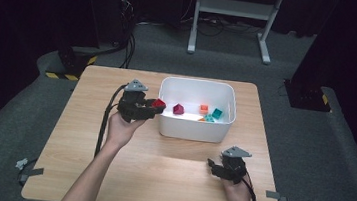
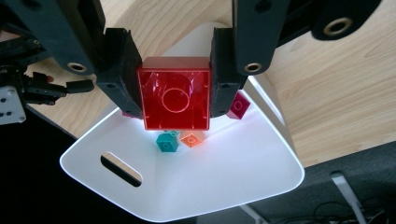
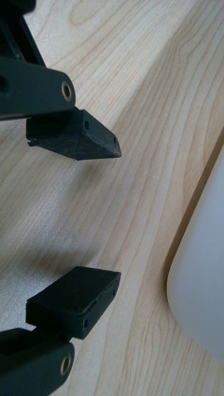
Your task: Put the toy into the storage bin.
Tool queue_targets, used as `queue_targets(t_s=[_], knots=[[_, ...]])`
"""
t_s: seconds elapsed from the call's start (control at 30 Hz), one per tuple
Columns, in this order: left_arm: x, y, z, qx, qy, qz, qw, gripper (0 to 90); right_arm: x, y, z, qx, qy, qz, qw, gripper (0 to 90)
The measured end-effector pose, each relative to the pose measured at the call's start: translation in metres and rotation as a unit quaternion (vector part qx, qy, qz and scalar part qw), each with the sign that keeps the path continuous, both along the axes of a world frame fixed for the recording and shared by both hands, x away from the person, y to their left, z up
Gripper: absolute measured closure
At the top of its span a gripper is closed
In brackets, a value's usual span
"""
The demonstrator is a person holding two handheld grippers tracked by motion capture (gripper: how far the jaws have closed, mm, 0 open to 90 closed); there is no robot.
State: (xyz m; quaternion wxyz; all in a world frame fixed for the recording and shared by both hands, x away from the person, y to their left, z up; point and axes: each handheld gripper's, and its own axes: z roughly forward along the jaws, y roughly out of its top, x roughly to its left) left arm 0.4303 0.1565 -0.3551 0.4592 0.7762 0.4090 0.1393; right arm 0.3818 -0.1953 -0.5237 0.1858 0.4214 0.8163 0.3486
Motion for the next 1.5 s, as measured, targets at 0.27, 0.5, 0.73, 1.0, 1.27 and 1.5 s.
queue_targets(t_s=[0.27, 0.5, 0.73, 1.0, 1.27, 1.5], knots=[[0.006, -0.008, 0.001, 0.001, 0.003, -0.004, 1.0000, 58.4, 0.000, 0.000, 0.000, 0.000, 0.000, 0.000, 1.0000, 34.8], [0.012, -0.018, 0.004, 0.001, 0.001, -0.004, 1.0000, 58.4, 0.000, 0.000, 0.000, 0.000, 0.000, 0.000, 1.0000, 34.7], [0.020, -0.029, 0.001, 0.003, 0.005, -0.005, 1.0000, 58.4, 0.000, 0.000, 0.000, 0.000, 0.000, 0.000, 1.0000, 34.7], [0.028, -0.042, -0.002, 0.012, 0.011, -0.007, 0.9998, 58.3, 0.000, 0.000, 0.000, 0.000, 0.000, 0.000, 1.0000, 34.7], [0.035, -0.052, -0.007, 0.017, 0.013, -0.004, 0.9998, 58.2, 0.000, 0.000, 0.000, -0.001, 0.000, 0.001, 1.0000, 34.6], [0.039, -0.058, -0.014, 0.021, 0.021, -0.002, 0.9995, 58.1, 0.000, 0.000, 0.000, -0.001, 0.000, 0.001, 1.0000, 34.6]])
